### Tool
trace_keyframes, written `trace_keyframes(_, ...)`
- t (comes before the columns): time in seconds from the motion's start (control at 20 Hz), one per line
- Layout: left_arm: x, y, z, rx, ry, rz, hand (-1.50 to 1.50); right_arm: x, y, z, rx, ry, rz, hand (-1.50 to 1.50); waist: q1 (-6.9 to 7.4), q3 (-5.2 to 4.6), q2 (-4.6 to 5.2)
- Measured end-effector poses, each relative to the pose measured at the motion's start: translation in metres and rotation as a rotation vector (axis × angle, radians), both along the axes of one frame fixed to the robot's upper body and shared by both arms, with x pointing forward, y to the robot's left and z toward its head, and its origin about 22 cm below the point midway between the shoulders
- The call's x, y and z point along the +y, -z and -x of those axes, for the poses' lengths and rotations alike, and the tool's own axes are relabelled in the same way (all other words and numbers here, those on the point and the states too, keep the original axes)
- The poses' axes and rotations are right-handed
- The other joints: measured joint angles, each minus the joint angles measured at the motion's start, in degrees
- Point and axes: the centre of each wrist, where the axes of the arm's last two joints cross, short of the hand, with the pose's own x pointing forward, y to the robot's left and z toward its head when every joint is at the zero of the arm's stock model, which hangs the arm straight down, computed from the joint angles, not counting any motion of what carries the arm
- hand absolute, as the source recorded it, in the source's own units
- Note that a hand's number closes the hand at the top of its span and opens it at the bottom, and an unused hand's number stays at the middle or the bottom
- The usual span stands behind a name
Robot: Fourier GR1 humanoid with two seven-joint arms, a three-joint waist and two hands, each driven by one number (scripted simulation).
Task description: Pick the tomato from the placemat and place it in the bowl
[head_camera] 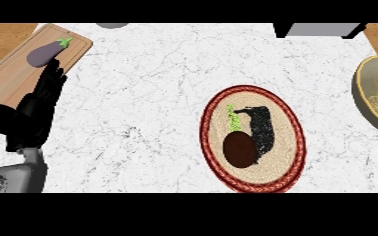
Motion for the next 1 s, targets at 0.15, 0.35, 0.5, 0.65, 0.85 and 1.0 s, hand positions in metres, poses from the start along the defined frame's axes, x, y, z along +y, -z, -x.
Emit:
trace_keyframes(0.15,0.005,0.001,-0.001,0.005,-0.003,-0.002,0.0,-0.007,0.013,0.01,-0.032,-0.055,-0.047,-1.5,-0.24,0.0,-0.09)
trace_keyframes(0.35,0.005,-0.004,0.001,0.004,-0.01,-0.002,0.0,-0.015,0.011,0.017,-0.242,-0.079,-0.087,-1.5,-0.64,0.08,-0.29)
trace_keyframes(0.5,0.005,0.0,0.003,0.009,-0.022,0.0,0.0,-0.016,0.001,0.018,-0.469,-0.055,-0.091,-1.5,-1.33,0.08,-0.51)
trace_keyframes(0.65,0.007,0.004,0.008,0.015,-0.033,0.001,0.0,-0.021,-0.003,0.028,-0.673,-0.027,-0.105,-1.5,-2.05,0.03,-0.81)
trace_keyframes(0.85,0.012,0.005,0.009,0.019,-0.041,-0.002,0.0,-0.041,0.002,0.063,-0.826,0.001,-0.139,-1.5,-2.66,-0.07,-0.91)
trace_keyframes(1.0,0.018,0.005,0.009,0.022,-0.053,-0.003,0.0,-0.053,0.01,0.1,-0.861,0.007,-0.168,-1.5,-2.93,-0.13,-0.95)
